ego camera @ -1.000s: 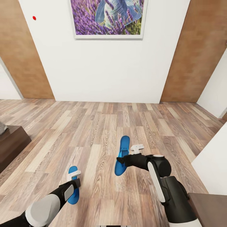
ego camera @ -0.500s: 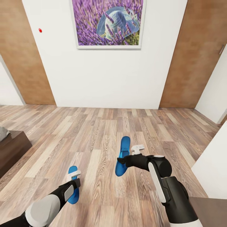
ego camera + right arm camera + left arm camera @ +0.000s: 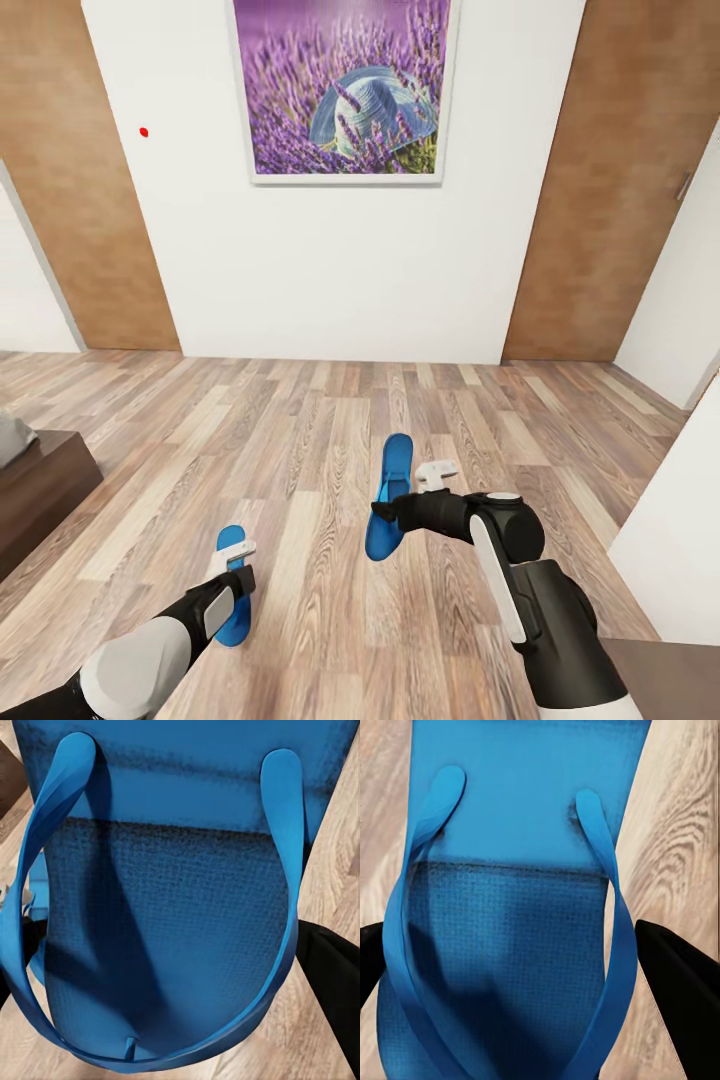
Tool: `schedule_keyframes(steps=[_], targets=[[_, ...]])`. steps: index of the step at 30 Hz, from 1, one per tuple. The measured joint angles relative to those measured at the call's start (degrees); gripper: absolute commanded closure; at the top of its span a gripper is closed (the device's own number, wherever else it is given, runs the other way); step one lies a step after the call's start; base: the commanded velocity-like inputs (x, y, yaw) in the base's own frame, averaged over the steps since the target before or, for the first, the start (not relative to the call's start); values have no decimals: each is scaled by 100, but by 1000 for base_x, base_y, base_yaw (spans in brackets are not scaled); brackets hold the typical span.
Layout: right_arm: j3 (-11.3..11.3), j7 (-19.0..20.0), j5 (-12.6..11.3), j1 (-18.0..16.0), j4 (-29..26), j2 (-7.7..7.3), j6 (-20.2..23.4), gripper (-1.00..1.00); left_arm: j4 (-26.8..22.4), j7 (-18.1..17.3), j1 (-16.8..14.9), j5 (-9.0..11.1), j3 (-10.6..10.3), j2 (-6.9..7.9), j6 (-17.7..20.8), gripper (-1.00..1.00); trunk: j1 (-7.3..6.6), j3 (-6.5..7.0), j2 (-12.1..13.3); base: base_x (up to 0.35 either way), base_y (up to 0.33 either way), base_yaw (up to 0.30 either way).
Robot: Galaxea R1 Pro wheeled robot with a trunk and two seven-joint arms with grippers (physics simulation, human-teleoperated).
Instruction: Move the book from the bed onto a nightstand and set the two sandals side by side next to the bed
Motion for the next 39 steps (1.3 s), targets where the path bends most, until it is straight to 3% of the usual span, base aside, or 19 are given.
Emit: schedule_keyframes(steps=[5, 12, 14, 19, 22, 31, 37, 39], targets=[[0, -9, 32, 0, 16, -5, 0, 100, 0, 0, 0, 0, 0, 1, -1, 100, -71, 98, 123, 0, 0, 0], [46, -45, 628, 0, 69, 19, 5, 100, 0, 5, 0, 6, 1, 5, -2, 100, -224, 220, 404, 0, 0, 0], [144, -58, 719, 0, 81, 26, 8, 100, 0, 6, 0, 7, 1, 4, -2, 100, -268, 253, 484, 0, 0, 0], [663, -81, 1059, 0, 153, 42, 8, 100, 0, 8, 0, 9, 0, 6, -12, 100, -378, 331, 685, 0, 0, 0], [817, -83, 1209, 0, 227, 56, 8, 100, -2, 7, 0, 12, -3, 3, -56, 100, -444, 380, 805, 0, 0, 0], [920, -77, 1277, 0, 310, 68, 8, 100, -2, 7, 1, 13, -4, 3, -79, 100, -642, 538, 1166, 0, 0, 0], [926, -81, 1292, -13, 932, 97, 8, 100, -3, 17, 0, 13, -4, 7, -81, 100, -774, 645, 1407, 0, 0, 0], [919, -83, 1285, -42, 1405, 147, 9, 100, -2, 21, 0, 12, -4, 7, -81, 100, -817, 681, 1488, 0, 0, 0]])
